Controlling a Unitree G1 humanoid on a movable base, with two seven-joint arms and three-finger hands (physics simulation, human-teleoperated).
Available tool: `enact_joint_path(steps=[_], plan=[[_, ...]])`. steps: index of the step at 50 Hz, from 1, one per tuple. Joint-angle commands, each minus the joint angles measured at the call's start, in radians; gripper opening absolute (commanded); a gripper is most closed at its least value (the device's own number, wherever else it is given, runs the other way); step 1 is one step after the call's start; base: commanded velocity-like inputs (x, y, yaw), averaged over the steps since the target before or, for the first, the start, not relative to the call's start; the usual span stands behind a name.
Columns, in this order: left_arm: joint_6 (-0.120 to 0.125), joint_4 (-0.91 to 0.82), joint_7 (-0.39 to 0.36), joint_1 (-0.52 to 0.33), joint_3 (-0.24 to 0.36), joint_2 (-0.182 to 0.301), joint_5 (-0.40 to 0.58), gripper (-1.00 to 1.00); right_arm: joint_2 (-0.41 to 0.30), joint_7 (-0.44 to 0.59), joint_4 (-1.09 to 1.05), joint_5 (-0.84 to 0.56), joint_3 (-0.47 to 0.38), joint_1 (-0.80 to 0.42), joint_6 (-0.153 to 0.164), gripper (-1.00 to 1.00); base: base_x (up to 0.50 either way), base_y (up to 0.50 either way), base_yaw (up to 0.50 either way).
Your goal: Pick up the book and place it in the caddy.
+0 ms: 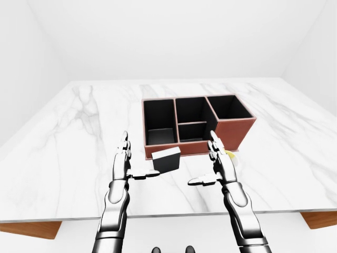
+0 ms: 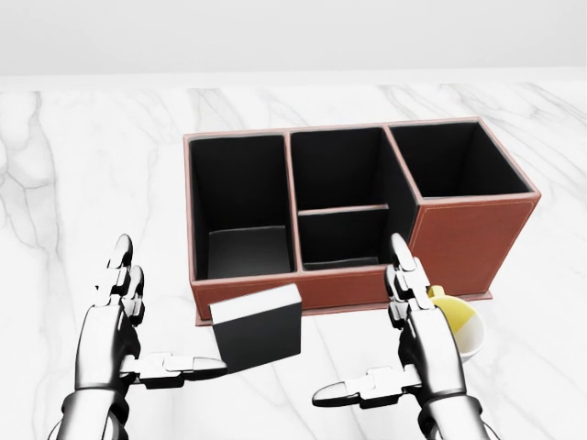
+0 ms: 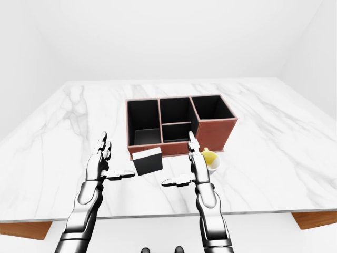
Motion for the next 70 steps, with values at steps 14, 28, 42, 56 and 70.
enact_joint_path(steps=[14, 28, 42, 56, 70], plan=[[0.03, -0.04, -0.004, 0.021, -0.006, -0.005, -0.006, 1.0, 0.017, -0.052, -0.111, -0.033, 0.048, 0.006, 0.097, 1.0, 0.0, 0.0, 0.0], [0.038, -0.056, 0.001, 0.03, -0.001, -0.006, -0.013, 1.0, 0.021, -0.079, -0.277, -0.221, 0.153, 0.01, 0.097, 1.0, 0.0, 0.0, 0.0], [0.043, -0.064, 0.002, 0.034, -0.001, -0.006, -0.015, 1.0, 0.002, 0.095, -0.485, -0.456, 0.231, -0.088, 0.097, 1.0, 0.0, 0.0, 0.0], [0.041, -0.059, 0.004, 0.033, 0.002, -0.005, -0.019, 1.0, 0.007, 0.341, -0.542, -0.691, 0.217, -0.181, 0.097, 1.0, 0.0, 0.0, 0.0], [0.059, -0.087, -0.002, 0.051, 0.026, 0.003, -0.043, 1.0, 0.036, 0.506, -0.557, -0.888, 0.212, -0.185, 0.097, 1.0, 0.0, 0.0, 0.0]])
